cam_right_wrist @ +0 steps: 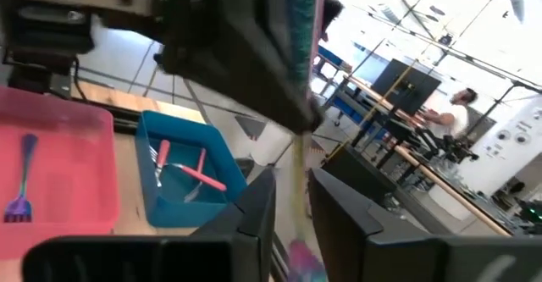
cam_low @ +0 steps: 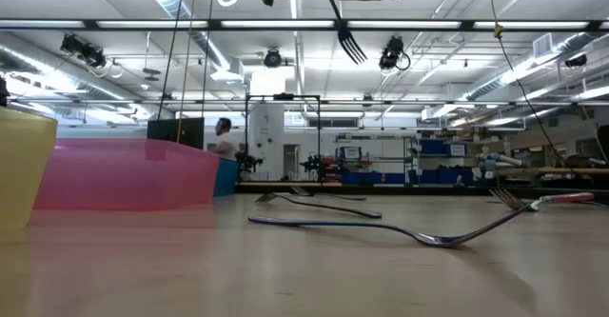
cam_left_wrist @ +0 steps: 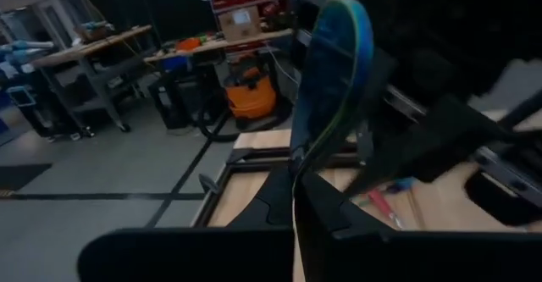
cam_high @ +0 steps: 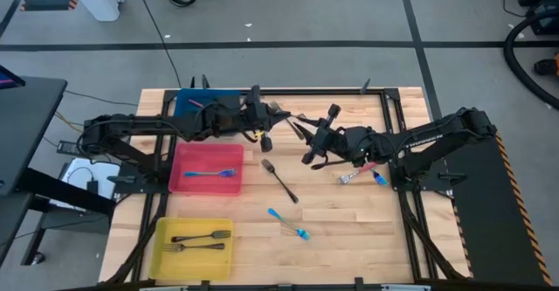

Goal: Sort silverware by color (type)
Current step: Put the bottom right light blue fork into the red bin

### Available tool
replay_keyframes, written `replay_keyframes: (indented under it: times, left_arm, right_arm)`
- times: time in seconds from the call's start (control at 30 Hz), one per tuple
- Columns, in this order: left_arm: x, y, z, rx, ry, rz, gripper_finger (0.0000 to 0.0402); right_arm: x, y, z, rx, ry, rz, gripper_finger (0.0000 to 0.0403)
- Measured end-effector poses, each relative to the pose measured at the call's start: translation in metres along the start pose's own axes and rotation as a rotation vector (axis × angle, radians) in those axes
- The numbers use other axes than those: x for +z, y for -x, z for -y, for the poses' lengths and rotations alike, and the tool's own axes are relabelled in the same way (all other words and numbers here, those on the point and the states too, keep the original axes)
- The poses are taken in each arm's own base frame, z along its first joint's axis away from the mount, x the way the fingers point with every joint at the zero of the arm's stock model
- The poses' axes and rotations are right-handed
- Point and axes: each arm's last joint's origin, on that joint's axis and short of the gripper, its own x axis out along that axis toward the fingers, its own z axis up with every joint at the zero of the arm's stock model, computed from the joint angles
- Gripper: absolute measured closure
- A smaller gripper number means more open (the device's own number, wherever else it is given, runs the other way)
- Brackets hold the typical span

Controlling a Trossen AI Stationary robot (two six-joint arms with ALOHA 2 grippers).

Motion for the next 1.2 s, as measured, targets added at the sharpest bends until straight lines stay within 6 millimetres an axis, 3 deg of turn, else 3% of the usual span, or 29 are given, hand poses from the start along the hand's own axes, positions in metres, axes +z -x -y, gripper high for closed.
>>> replay_keyframes:
  times: [0.2, 0.43, 0.63, 0.87, 1.2]
  left_arm:
    - [-0.005, 0.008, -0.003, 0.007, -0.071, -0.162, 0.0401]
    - [0.015, 0.047, -0.013, 0.007, -0.073, -0.395, 0.0401]
    - [0.008, 0.067, -0.015, -0.011, -0.018, -0.603, 0.0401]
    - [-0.029, 0.095, -0.01, -0.026, 0.02, -1.041, 0.0399]
    - [-0.103, 0.112, 0.007, -0.054, 0.074, -1.345, 0.0395]
  right_arm:
    - [-0.001, 0.002, -0.001, -0.058, 0.007, -0.042, 0.0304]
    - [-0.002, 0.008, -0.004, -0.15, 0.037, -0.116, 0.0304]
    - [-0.01, 0.01, -0.009, -0.113, 0.032, -0.176, 0.0304]
    - [-0.011, 0.01, -0.01, -0.114, 0.032, -0.182, 0.0303]
    - [-0.011, 0.01, -0.01, -0.112, 0.032, -0.181, 0.0304]
